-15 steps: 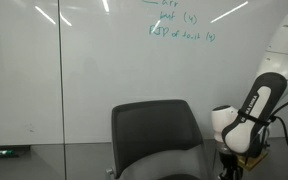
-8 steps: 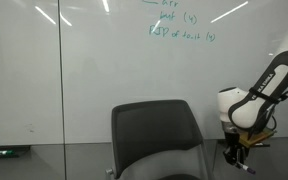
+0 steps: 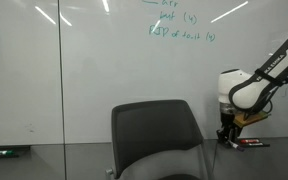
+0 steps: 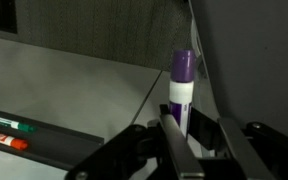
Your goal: Use the marker to write on the whiteboard
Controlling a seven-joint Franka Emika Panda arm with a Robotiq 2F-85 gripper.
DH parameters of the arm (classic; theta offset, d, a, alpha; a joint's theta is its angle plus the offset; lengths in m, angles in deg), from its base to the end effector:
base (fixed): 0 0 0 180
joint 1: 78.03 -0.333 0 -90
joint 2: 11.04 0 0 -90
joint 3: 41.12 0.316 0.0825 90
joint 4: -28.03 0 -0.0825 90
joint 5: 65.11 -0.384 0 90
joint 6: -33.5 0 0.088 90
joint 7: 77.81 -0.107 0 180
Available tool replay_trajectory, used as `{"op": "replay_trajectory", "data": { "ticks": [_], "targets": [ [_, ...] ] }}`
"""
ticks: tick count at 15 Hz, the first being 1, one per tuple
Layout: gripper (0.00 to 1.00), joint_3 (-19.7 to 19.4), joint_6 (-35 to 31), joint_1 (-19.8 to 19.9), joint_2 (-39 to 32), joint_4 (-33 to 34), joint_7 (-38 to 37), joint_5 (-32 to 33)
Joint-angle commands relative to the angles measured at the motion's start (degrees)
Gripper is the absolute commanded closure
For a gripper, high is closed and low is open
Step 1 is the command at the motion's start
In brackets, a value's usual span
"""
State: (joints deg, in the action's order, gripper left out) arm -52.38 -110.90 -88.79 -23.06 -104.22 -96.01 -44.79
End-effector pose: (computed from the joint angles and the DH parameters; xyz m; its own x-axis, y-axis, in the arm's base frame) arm 0.5258 -0.0023 0.2562 0.9987 -0.0275 0.0423 -0.0369 -0.9699 0.2407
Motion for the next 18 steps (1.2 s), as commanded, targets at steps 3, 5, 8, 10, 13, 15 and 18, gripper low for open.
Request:
{"op": "replay_trajectory", "data": {
  "ticks": [3, 5, 8, 10, 13, 15, 18],
  "targets": [
    [0.83, 3.6, 1.3, 2.3, -2.4, 7.2, -1.5, 2.0],
    [0.83, 3.4, 2.4, 2.3, -3.5, 10.4, -2.5, 2.9],
    [0.83, 2.6, 3.8, 2.1, -5.2, 15.0, -4.8, 5.1],
    [0.83, 1.9, 5.9, 1.9, -5.2, 17.6, -6.8, 7.2],
    [0.83, 1.8, 12.0, 2.0, -4.0, 20.2, -9.1, 8.0],
    [0.83, 1.9, 15.2, 2.3, -3.8, 21.7, -10.7, 8.6],
    [0.84, 2.3, 16.0, 3.1, -3.6, 22.5, -11.6, 9.2]
  ]
}}
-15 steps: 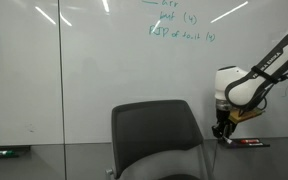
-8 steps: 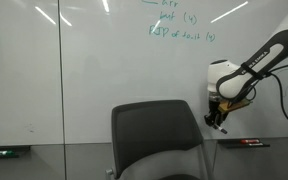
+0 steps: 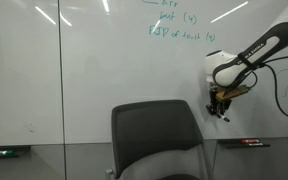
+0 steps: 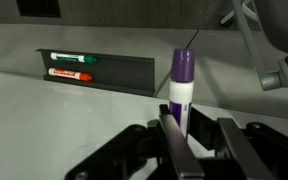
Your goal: Use the marker to write on the whiteboard
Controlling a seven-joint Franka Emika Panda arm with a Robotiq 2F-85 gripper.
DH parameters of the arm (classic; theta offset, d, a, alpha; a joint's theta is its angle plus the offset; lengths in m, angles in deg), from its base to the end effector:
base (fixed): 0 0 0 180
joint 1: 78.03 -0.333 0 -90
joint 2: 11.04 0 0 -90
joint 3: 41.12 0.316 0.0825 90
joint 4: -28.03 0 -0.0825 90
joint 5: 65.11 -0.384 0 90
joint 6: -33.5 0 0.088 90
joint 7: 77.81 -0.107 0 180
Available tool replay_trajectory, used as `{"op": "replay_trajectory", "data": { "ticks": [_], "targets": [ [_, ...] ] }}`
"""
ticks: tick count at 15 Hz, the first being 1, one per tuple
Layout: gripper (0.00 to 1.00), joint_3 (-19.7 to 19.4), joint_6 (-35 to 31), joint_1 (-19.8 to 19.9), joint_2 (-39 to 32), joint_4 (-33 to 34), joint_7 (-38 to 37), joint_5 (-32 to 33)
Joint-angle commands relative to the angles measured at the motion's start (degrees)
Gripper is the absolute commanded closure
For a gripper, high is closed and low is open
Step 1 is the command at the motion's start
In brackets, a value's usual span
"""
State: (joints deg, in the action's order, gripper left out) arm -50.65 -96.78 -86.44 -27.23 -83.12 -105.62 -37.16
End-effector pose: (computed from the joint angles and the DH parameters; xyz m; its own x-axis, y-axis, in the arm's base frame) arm 0.6176 -0.0189 0.3489 0.9730 -0.1488 0.1763 -0.2062 -0.9037 0.3752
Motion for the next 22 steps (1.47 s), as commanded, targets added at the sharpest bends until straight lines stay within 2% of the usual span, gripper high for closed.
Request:
{"op": "replay_trajectory", "data": {
  "ticks": [1, 10, 16, 19, 22],
  "targets": [
    [0.84, 0.8, 1.4, 1.1, 0.8, 1.3, -1.9, 1.1],
    [0.83, 1.5, -7.4, 4.9, 1.6, -1.5, 3.1, -2.1],
    [0.83, 0.8, -10.6, 5.3, 3.7, -3.7, 2.7, -1.4],
    [0.83, 0.3, -10.3, 5.1, 5.7, -4.2, 1.2, 0.1],
    [0.83, -0.6, -5.4, 5.3, 6.0, -4.1, -0.7, 2.9]
  ]
}}
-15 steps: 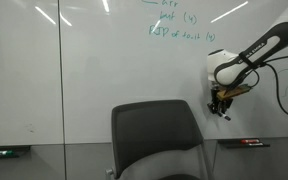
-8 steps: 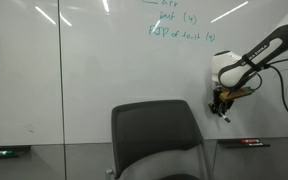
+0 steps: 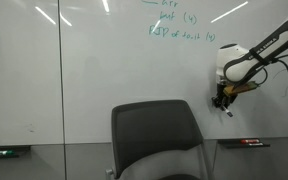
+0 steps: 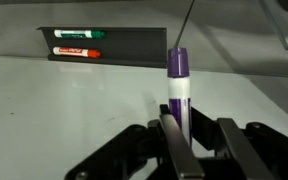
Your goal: Use the marker to write on the whiteboard
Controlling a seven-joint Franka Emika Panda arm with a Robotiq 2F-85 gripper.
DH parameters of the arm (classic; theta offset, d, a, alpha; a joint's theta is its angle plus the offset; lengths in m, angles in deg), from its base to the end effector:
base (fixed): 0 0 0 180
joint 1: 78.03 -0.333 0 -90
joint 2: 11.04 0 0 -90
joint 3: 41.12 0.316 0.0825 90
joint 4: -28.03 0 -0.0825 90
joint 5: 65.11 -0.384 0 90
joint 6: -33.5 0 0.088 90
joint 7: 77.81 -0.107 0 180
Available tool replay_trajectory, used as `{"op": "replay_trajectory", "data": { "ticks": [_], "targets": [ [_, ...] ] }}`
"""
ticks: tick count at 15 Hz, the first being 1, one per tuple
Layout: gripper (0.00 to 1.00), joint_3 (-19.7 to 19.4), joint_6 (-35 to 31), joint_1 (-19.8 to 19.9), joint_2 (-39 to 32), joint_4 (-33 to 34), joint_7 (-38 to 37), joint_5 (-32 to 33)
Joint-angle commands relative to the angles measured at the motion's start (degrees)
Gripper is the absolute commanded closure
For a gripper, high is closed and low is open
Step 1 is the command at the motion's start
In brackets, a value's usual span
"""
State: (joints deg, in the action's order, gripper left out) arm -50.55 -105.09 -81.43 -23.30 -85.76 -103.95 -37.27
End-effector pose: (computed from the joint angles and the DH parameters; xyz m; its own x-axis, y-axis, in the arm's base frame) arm 0.6128 -0.0630 0.3819 0.9392 -0.1607 0.3034 -0.2559 -0.9168 0.3066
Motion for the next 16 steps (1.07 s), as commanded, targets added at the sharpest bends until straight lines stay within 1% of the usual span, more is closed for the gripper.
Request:
{"op": "replay_trajectory", "data": {
  "ticks": [1, 2, 3, 6, 11, 16],
  "targets": [
    [0.83, -1.1, 5.6, 0.3, 2.1, -1.7, -3.7, 4.4],
    [0.83, -1.3, 7.3, 0.5, 2.2, -2.0, -4.4, 5.3],
    [0.83, -1.4, 7.5, 1.0, 2.3, -2.6, -4.4, 5.9],
    [0.85, -1.3, 6.6, 2.7, 1.7, -3.5, -3.8, 5.0],
    [0.84, -1.3, 1.6, 4.5, 0.0, -4.4, -3.7, 4.0],
    [0.84, -1.9, -4.3, 4.5, -2.0, -4.0, -4.2, 4.7]
  ]
}}
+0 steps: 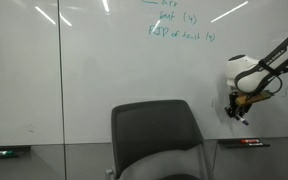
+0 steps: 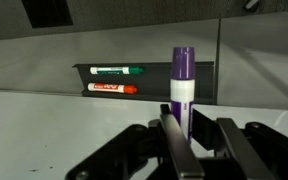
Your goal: Use the marker to write on the whiteboard
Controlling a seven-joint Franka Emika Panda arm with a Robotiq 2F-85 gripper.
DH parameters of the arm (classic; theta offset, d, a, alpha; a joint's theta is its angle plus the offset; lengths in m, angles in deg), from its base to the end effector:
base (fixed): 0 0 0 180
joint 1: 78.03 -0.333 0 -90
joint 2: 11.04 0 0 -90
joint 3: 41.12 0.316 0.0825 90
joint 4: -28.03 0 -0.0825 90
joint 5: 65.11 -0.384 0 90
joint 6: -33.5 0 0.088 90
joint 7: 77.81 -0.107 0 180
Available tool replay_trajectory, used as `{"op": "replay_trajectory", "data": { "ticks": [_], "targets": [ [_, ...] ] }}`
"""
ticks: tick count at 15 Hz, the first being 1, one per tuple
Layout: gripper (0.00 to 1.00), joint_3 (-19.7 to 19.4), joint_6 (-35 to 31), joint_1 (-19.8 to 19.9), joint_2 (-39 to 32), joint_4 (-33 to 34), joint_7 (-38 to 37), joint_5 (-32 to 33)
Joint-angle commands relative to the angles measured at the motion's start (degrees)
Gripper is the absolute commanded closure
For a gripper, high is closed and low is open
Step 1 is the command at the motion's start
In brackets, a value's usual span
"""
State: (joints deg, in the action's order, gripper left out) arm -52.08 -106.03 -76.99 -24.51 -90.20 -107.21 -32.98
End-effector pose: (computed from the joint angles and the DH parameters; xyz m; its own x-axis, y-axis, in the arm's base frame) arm 0.5848 -0.1224 0.3360 0.9375 -0.2478 0.2444 -0.3253 -0.8734 0.3624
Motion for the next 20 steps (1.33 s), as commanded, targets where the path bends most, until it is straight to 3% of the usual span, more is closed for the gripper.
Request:
{"op": "replay_trajectory", "data": {
  "ticks": [1, 12, 20],
  "targets": [
    [0.84, -0.5, -4.0, -0.1, -1.3, 0.9, -1.2, 0.5],
    [0.83, -2.6, -6.8, -2.0, -1.5, 2.0, -4.3, 3.0],
    [0.84, -2.1, -2.7, -2.1, 3.9, -0.2, -10.8, 11.8]
  ]
}}
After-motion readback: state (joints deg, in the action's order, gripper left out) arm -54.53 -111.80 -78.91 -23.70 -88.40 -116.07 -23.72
